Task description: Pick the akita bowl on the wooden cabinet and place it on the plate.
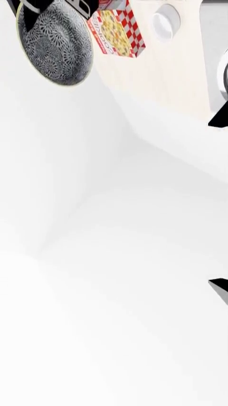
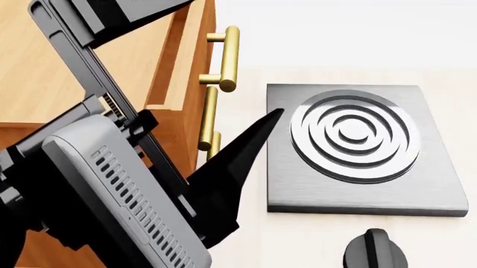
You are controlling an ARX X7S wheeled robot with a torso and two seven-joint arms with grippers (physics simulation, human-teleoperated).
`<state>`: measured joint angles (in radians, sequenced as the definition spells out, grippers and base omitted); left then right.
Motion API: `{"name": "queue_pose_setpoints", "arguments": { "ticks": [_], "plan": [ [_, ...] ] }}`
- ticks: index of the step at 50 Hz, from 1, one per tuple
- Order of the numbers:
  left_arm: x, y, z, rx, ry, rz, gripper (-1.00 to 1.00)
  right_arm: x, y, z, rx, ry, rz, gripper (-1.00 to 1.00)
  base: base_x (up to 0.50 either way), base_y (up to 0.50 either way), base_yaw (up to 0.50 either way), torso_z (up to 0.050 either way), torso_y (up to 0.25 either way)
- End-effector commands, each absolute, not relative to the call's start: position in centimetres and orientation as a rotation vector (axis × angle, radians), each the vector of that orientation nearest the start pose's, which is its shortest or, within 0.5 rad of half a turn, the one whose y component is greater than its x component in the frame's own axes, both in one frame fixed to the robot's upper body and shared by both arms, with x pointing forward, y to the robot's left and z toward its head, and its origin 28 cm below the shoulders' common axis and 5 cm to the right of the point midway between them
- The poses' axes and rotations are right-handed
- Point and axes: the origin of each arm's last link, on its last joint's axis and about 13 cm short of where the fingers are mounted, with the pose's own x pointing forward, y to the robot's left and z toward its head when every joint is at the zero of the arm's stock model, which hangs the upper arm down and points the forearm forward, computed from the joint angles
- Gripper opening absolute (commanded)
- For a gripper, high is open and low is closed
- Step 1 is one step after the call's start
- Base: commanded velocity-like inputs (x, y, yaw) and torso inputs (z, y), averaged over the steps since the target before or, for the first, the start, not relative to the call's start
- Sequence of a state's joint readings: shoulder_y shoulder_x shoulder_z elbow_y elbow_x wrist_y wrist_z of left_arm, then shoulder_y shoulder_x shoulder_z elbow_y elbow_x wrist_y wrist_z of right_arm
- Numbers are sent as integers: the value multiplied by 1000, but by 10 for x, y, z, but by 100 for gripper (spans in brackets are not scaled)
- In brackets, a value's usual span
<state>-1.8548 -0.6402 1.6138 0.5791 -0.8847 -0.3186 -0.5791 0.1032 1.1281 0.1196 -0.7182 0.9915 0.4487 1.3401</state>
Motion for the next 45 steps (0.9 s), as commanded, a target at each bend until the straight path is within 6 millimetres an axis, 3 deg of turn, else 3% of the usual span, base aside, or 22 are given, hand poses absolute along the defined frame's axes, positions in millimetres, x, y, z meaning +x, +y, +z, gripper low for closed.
{"name": "queue_pose_setpoints", "arguments": {
  "ticks": [1,26,45],
  "plan": [
    [239,147,306,755,-665,-704,100,191,-219,222,-190,-268,-859,-100,0,0,0,0,0],
    [239,149,306,753,-664,-699,100,193,-233,208,-42,-186,-886,-100,0,0,0,0,0],
    [240,150,302,745,-658,-696,100,194,-236,197,-25,-143,-916,-100,0,0,0,0,1]
  ]
}}
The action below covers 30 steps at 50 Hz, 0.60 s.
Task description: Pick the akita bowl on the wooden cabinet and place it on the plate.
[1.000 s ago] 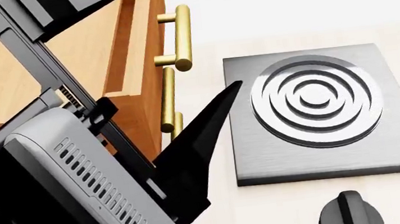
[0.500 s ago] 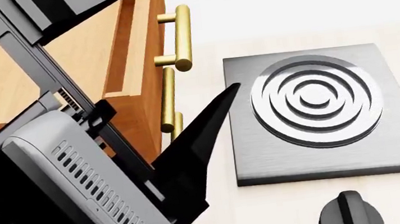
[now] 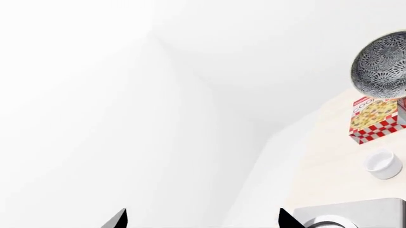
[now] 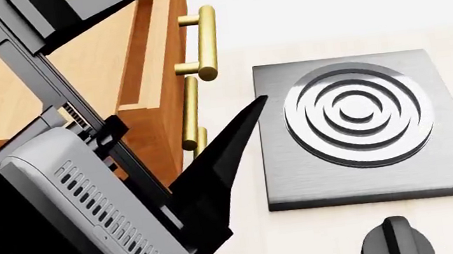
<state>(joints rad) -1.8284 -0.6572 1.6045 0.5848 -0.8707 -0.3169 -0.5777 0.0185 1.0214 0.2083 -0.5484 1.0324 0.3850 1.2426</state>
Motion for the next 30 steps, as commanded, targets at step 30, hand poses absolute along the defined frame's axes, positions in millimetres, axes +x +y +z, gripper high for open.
{"name": "queue_pose_setpoints", "arguments": {
  "ticks": [30],
  "plan": [
    [241,152,299,738,-650,-693,100,185,-253,183,416,-167,-798,-100,0,0,0,0,0]
  ]
}}
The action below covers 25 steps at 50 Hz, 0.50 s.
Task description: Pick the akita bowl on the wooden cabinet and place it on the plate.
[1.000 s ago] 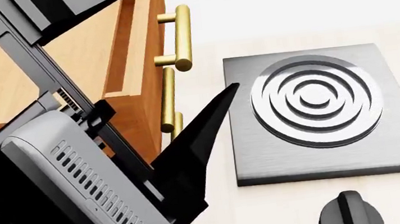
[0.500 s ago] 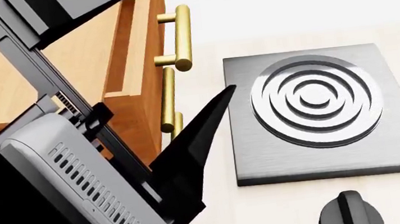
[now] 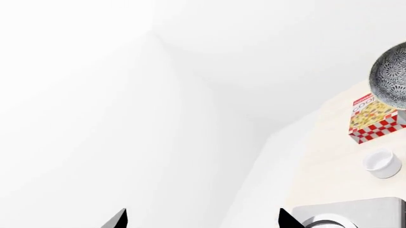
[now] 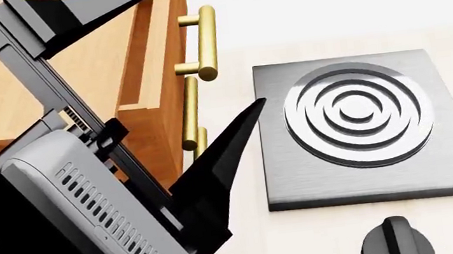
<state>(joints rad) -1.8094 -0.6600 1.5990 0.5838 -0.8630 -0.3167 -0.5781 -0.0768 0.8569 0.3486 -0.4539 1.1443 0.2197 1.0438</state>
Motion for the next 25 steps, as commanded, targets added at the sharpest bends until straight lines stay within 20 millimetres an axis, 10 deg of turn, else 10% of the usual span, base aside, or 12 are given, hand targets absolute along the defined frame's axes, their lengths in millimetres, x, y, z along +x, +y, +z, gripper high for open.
{"name": "queue_pose_setpoints", "arguments": {
  "ticks": [1,25],
  "plan": [
    [241,152,299,739,-650,-692,100,185,-253,183,420,-169,-798,-100,0,0,0,0,0],
    [242,153,297,727,-644,-689,100,185,-273,159,635,-149,-763,-100,0,0,0,0,0]
  ]
}}
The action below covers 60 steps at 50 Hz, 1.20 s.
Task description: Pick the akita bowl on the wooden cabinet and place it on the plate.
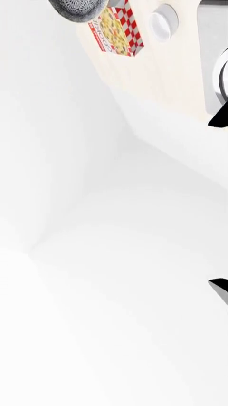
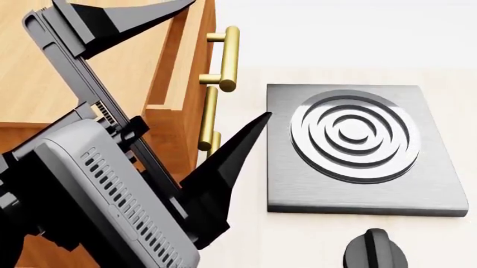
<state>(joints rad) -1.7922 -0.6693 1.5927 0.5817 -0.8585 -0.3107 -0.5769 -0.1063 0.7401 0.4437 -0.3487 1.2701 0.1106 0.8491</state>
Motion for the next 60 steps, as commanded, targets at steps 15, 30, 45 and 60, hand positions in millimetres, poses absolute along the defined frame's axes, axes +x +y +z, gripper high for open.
{"name": "queue_pose_setpoints", "arguments": {
  "ticks": [15,30,45,60],
  "plan": [
    [245,154,293,723,-633,-687,100,190,-281,154,736,-169,-754,-100,0,0,0,0,0],
    [246,154,290,719,-629,-689,100,183,-291,144,759,-175,-795,-100,0,0,0,1,1],
    [247,154,290,719,-625,-692,100,186,-294,129,781,-148,-825,-100,0,0,0,0,0],
    [248,153,288,719,-622,-694,100,184,-297,119,787,-128,-845,-100,0,0,0,0,1]
  ]
}}
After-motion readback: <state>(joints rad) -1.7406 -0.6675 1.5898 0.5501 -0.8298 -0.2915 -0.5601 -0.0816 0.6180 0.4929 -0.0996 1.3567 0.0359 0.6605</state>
